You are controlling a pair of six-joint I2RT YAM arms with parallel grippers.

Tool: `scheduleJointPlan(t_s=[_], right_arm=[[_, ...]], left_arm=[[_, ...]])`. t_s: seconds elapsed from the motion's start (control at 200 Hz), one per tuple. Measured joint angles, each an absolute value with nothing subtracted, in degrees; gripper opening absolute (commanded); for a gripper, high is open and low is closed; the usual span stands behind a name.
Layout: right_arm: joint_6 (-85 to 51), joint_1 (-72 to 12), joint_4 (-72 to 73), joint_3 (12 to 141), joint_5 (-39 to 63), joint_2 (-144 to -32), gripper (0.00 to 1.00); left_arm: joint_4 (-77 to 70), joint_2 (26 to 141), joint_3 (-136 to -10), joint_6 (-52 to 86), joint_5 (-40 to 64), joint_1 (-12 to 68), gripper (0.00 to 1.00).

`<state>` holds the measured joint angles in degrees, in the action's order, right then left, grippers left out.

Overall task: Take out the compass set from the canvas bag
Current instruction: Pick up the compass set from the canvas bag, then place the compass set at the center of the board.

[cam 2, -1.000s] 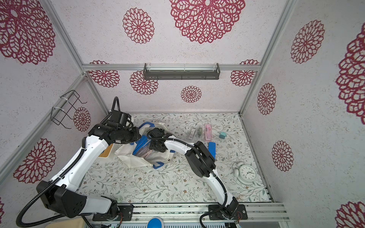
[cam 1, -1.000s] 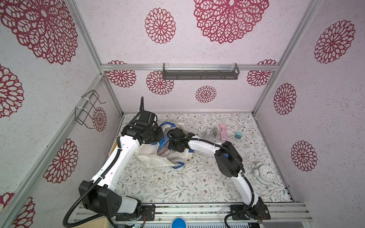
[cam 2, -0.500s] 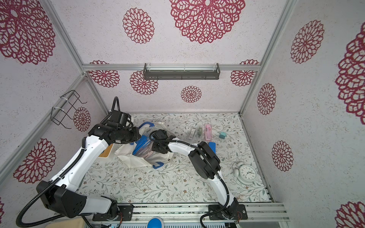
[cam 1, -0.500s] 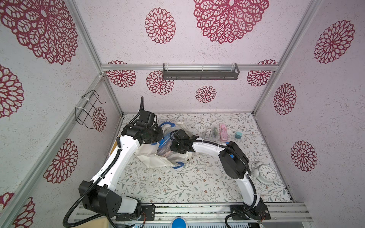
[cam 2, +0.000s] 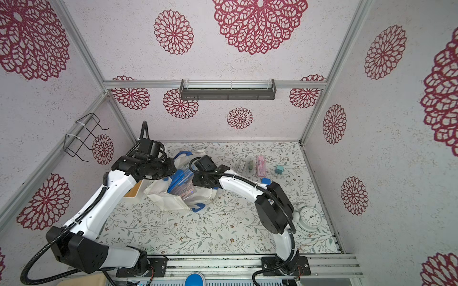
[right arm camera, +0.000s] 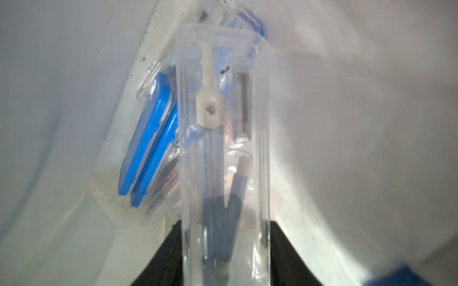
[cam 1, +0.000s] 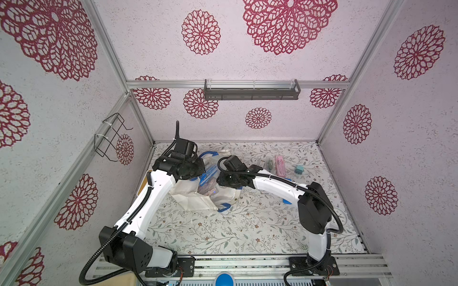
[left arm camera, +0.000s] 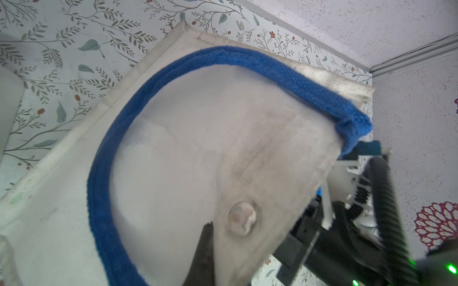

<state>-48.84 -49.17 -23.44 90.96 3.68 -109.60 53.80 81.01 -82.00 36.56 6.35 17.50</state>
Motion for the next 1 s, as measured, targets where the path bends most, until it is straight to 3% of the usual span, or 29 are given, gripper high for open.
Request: scheduleJointPlan(t_s=[0.525,0.755,1.001], right_arm=[[-42.85,-47.40,-31.99,79.48,1.45,-90.83,0.30],[-39.64,-39.38,-36.93,71.90,-1.37,-81.17,0.31],[-34.59,-30.59,-42.26,67.22,-3.55,-85.65,0.29]], left_arm=[[53.25,82.54,-83.22,37.54,4.56,17.50,0.00],[53.67,83.79,-84.82,37.52,4.19,17.47,0.00],[54.35,84.03,-85.45,37.52,4.19,17.47,0.00]])
